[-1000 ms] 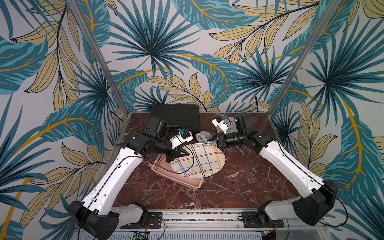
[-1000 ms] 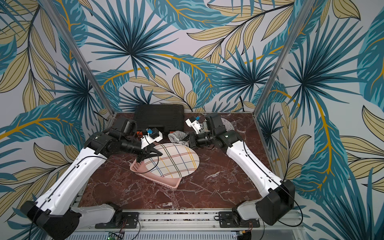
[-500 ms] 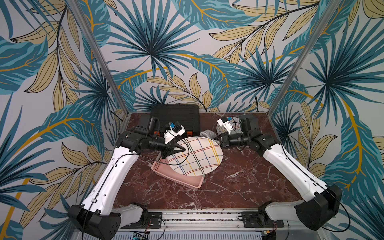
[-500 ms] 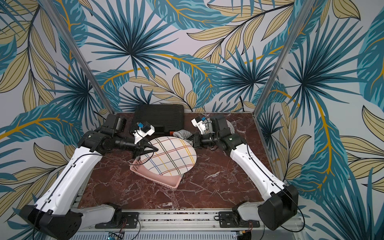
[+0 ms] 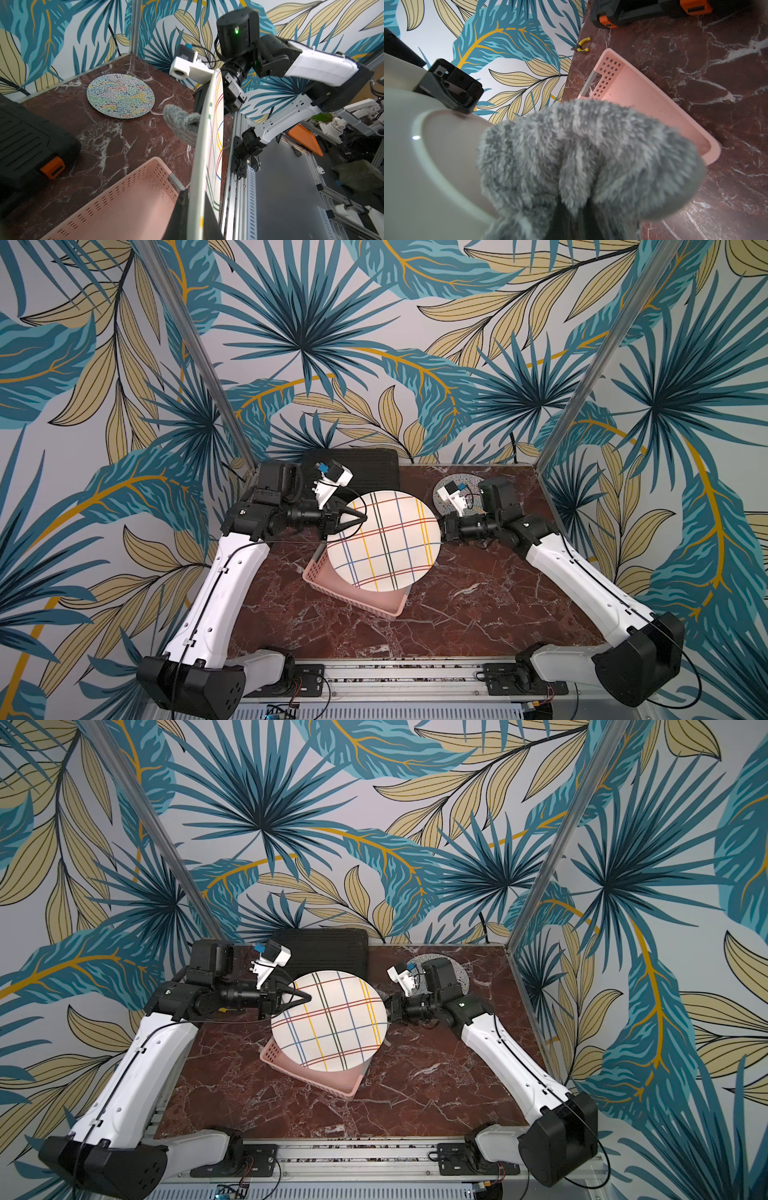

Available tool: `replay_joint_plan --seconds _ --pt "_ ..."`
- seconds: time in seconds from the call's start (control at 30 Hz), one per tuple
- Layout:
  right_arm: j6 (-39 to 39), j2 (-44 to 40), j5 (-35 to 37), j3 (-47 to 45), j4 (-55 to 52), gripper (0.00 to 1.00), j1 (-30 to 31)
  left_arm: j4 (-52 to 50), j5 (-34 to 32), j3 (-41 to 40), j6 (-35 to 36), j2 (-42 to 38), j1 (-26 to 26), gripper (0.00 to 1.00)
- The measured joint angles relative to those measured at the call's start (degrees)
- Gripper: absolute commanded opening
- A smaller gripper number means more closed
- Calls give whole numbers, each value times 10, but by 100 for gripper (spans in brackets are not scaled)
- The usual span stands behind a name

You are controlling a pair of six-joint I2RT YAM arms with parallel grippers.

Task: Wipe the wet plate dry
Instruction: Wipe the plate with towel.

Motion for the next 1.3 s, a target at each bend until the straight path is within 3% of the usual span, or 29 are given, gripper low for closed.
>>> replay_joint_plan --seconds 0.3,0.73,1.0,1.3 --pt "8 -27 1 -21 1 0 -2 87 16 -11 -126 0 8 0" --pt "56 -75 20 -103 90 0 -2 159 9 -54 -298 26 12 0" --pt "52 -110 73 -134 113 0 8 205 22 -73 -374 52 15 0" --pt "19 -146 209 -171 113 0 75 233 10 -73 -417 85 25 0"
